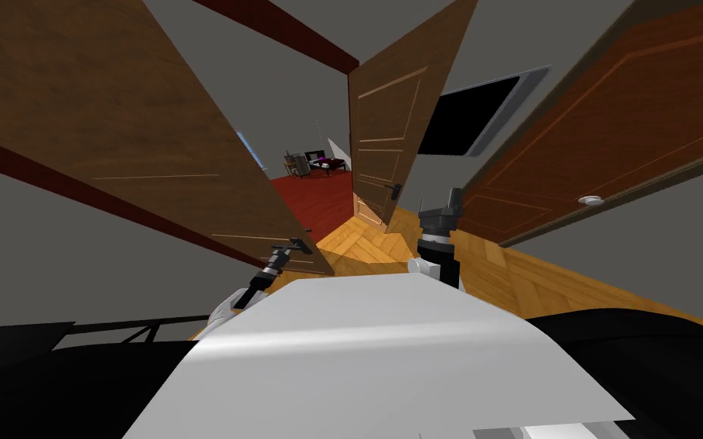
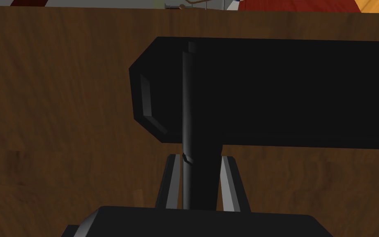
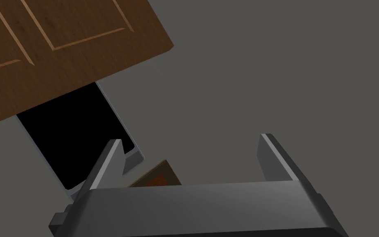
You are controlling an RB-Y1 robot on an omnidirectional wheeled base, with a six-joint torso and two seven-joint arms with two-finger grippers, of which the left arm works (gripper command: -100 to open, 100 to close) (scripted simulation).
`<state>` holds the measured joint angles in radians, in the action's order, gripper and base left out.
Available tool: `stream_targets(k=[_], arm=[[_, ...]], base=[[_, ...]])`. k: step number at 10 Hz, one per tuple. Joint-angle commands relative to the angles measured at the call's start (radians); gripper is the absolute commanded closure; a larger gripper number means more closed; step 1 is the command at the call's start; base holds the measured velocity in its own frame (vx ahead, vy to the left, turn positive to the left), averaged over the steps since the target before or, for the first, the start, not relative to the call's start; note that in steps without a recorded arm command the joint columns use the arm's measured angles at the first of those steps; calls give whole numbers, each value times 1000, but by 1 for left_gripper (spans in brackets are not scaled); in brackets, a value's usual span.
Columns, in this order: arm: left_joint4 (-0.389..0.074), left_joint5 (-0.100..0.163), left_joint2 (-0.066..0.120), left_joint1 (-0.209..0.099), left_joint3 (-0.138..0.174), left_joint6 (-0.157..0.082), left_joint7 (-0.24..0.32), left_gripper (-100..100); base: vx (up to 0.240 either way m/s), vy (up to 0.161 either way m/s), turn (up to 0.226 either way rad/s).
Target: Pull the door open
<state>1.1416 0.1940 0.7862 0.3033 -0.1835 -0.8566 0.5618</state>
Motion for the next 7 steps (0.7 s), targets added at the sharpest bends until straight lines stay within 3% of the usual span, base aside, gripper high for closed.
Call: stream_targets(k=[1,7], arm=[[-10,1,10,11,-2,-24,6,100],[-40,3,39,29,-11,-93,26,100]], base=[[-195,89,-167],[-180,80,-133]])
